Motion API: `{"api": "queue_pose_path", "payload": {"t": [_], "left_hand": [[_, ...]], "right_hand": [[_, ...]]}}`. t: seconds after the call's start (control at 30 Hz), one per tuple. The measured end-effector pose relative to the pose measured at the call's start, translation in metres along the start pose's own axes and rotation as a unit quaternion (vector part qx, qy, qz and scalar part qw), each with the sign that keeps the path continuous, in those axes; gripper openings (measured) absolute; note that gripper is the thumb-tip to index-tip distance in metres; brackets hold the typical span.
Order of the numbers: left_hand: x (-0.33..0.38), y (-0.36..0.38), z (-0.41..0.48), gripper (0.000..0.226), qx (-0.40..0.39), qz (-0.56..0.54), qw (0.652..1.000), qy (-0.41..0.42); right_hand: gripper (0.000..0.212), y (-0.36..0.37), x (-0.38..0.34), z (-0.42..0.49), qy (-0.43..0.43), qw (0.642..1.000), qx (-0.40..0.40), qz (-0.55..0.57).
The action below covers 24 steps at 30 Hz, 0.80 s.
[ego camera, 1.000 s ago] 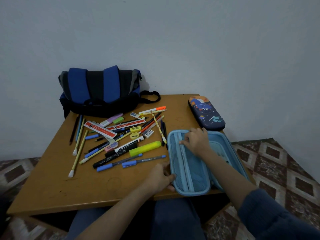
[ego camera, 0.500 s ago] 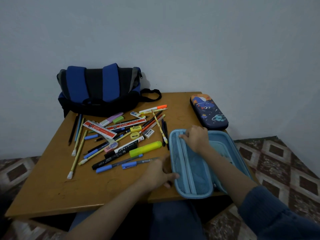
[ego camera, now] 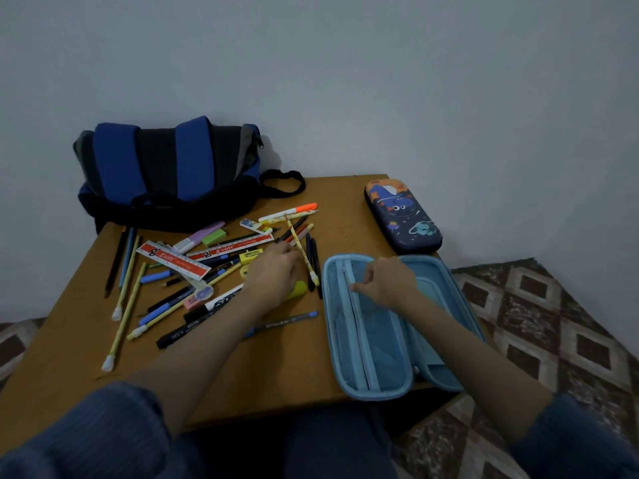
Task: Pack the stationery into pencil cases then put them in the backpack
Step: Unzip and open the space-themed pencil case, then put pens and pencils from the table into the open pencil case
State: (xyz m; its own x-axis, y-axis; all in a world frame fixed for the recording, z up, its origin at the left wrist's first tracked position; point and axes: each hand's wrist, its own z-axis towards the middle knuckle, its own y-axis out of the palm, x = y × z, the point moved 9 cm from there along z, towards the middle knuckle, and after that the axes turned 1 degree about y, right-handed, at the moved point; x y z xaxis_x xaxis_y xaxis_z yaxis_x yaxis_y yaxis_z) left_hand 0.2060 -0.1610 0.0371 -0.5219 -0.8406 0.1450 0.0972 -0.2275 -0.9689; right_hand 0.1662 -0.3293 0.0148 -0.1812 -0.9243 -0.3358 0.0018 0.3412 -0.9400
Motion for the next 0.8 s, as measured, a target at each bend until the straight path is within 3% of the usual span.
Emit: {"api": "queue_pose_path", "payload": {"t": [0.2,0.53,0.63,0.8], "left_hand": [[0.019,0.020,0.020,0.057,-0.072,0.092,0.990,0.076],[0.026,0.026,0.026,0.035,-0.070,0.147,0.979,0.126],[0.023,0.016,0.024,0.031,-0.033,0.114,0.984,0.130],[0.016,-0.033,0.019,0.016,0.131,0.029,0.979,0.157]], "right_hand": [[0.030,0.008,0.004,-0.010,0.007,0.998,-0.034,0.043],[0.030,0.010,0.008,-0.012,-0.001,0.997,-0.025,0.070],[0.026,0.008,0.005,-0.015,-0.007,0.997,-0.019,0.074],[0.017,0.011,0.001,-0.020,-0.009,0.998,-0.022,0.060]]}}
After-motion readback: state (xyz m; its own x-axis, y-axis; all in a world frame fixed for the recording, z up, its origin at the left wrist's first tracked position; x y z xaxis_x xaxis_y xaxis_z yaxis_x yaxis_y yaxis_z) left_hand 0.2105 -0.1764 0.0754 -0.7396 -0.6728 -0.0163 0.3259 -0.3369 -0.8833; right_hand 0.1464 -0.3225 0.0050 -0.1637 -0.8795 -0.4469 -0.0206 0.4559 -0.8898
